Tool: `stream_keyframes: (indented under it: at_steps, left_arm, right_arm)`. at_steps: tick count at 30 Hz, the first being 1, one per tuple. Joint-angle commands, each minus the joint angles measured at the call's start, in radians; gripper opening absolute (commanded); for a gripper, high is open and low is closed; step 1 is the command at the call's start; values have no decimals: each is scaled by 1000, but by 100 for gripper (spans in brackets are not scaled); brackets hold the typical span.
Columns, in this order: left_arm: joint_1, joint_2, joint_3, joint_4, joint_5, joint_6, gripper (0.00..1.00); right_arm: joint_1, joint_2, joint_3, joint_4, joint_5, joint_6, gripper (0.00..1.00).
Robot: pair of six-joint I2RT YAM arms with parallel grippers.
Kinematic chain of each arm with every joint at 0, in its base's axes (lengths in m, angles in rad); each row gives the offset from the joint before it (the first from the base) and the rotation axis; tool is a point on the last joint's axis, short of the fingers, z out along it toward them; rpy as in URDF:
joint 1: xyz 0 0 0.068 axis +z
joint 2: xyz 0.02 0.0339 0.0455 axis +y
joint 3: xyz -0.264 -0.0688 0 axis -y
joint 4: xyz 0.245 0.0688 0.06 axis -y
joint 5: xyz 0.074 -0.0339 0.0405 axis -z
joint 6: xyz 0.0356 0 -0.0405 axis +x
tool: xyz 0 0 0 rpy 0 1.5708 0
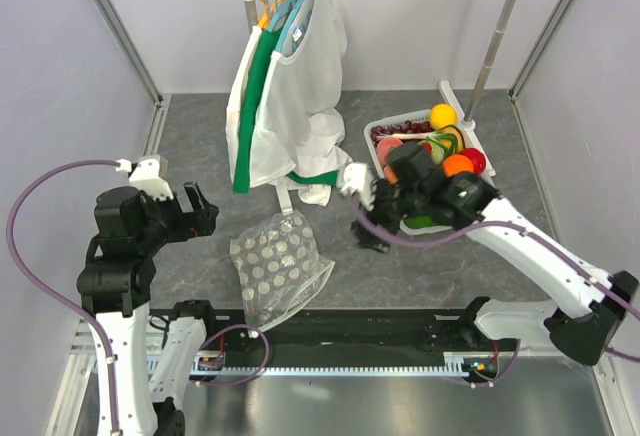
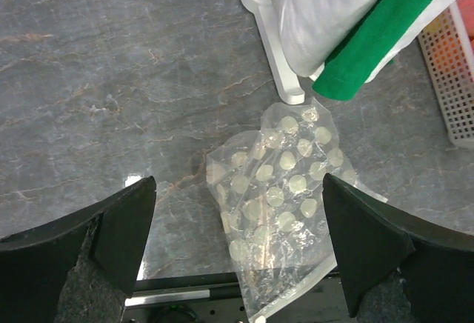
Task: Place the food in the zip-top bag and seal the zipper
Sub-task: Pick up the zipper food storage bag at the center of the board.
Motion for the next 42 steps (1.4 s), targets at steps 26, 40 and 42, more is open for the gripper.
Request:
stream_keyframes:
  at_steps: [26,40,42]
  left_arm:
    - [101,-38,-83,63,200,-72,100]
    - [101,-37,-61,106,272,-66,98]
    - [103,-46,-35,124,298,-104,98]
  right_arm:
    - [677,526,-224,700,517,-499,70]
    - [501,348,3,381,444,-79,0]
    - [464,330,62,303,404,51,0]
